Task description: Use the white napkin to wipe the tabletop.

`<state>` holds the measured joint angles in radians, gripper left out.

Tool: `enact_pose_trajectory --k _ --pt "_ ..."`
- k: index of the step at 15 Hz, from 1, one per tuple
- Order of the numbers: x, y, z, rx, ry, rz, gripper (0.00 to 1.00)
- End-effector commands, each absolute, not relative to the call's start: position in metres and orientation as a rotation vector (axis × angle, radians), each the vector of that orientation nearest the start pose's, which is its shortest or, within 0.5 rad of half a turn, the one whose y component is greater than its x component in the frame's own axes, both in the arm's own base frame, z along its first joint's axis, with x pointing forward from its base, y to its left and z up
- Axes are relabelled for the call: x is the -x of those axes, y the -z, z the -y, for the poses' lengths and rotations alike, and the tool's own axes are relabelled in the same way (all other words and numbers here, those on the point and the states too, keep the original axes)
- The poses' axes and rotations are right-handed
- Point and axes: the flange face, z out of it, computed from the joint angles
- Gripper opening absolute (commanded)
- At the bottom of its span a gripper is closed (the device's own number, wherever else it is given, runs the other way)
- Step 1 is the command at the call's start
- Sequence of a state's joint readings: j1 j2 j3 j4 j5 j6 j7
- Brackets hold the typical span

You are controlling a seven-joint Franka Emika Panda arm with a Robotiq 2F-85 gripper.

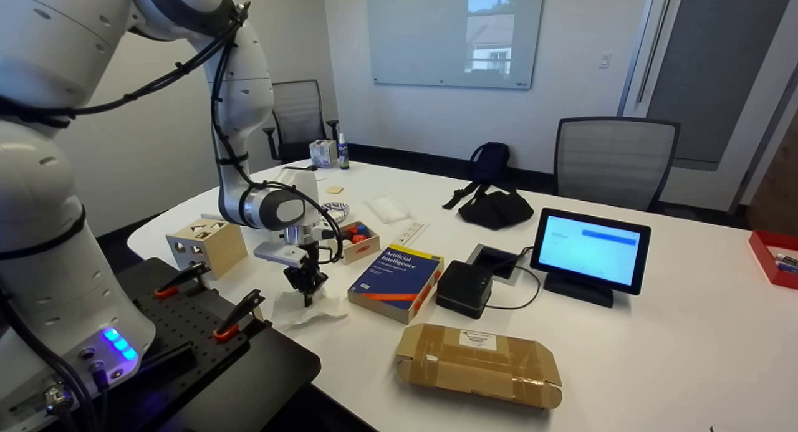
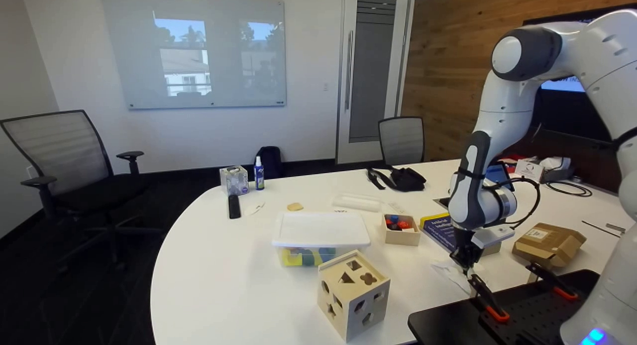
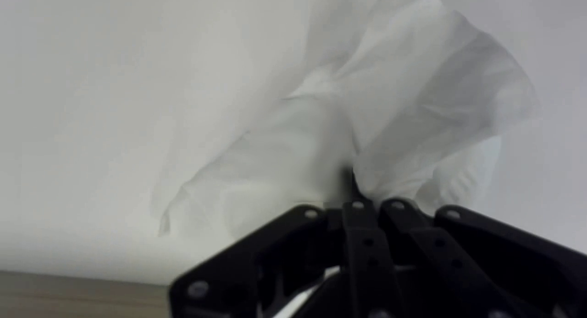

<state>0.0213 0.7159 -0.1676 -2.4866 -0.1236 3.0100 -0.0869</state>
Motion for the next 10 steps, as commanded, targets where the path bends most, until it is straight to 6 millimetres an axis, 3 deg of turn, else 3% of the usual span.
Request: enact_pose_trajectory --k 1,5,10 --pt "-0.376 -0.008 0.062 3.176 -0.47 0.105 0.01" --pt "-0.372 -0.003 0.026 3.056 -0.548 0.248 0.01" --pt "-0.385 0.012 -0.026 2.955 -0.505 0.433 0.01"
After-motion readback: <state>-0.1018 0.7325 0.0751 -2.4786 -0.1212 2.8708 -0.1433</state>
